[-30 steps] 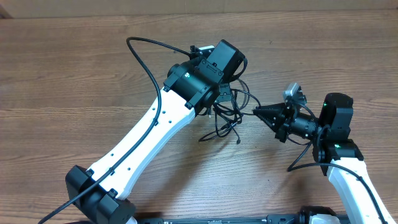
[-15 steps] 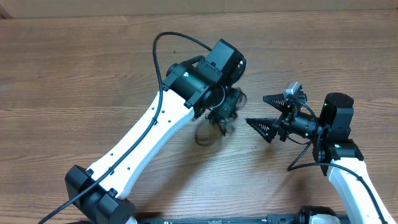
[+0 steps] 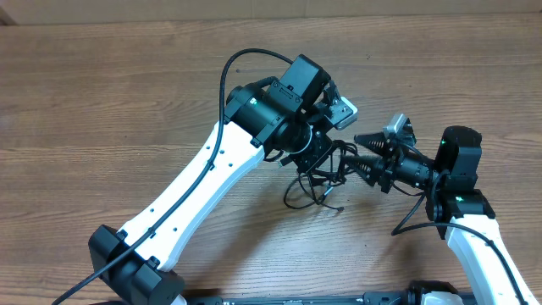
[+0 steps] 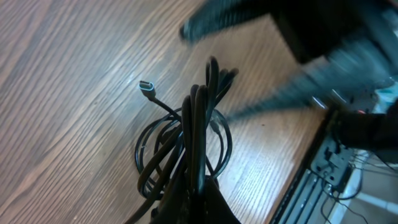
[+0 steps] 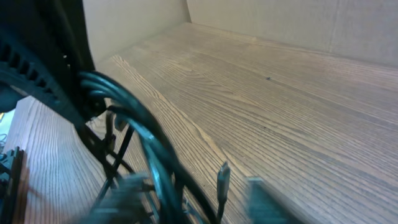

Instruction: Untangle cables

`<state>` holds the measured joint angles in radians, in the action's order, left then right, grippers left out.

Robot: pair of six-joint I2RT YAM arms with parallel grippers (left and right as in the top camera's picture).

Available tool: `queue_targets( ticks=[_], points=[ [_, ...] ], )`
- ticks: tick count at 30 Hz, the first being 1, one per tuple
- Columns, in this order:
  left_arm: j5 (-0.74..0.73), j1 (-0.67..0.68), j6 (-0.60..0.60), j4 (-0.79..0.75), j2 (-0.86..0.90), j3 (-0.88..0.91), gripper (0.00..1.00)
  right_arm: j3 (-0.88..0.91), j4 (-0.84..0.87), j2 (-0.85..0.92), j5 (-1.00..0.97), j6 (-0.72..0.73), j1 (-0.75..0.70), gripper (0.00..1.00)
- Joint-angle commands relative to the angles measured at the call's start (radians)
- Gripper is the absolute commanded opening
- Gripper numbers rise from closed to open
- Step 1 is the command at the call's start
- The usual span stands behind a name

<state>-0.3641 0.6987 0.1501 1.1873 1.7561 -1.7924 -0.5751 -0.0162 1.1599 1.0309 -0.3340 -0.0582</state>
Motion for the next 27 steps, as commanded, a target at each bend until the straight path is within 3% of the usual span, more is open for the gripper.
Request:
queue_targets(
  ticks=[1, 6, 10, 15, 19, 22, 27],
  points=[
    [-0.066, -0.004, 0.052, -0.006, -0.016, -0.017, 0.04, -0.015, 0.003, 0.002, -0.001, -0.014, -0.001, 0.04],
    [-0.032, -0.005, 0.035, -0.018, -0.016, -0.017, 0.04, -0.015, -0.007, 0.002, -0.001, -0.011, -0.001, 0.04],
    [0.092, -0.005, -0.084, -0.033, -0.016, -0.017, 0.04, -0.015, -0.026, 0.002, 0.0, -0.011, -0.001, 0.04],
    [0.357, -0.005, -0.357, -0.047, -0.016, -0.017, 0.04, -0.015, -0.042, 0.002, -0.001, -0.002, -0.001, 0.04],
    [0.577, -0.005, -0.712, -0.037, -0.016, -0.017, 0.04, -0.015, -0.041, 0.002, -0.001, 0.051, -0.001, 0.04],
    [0.615, -0.005, -0.892, -0.035, -0.016, -0.017, 0.05, -0.015, -0.041, 0.002, -0.014, 0.088, -0.001, 0.04],
    [0.615, -0.005, -1.034, -0.035, -0.016, -0.017, 0.04, -0.015, -0.04, 0.002, -0.144, 0.228, -0.001, 0.04]
  ],
)
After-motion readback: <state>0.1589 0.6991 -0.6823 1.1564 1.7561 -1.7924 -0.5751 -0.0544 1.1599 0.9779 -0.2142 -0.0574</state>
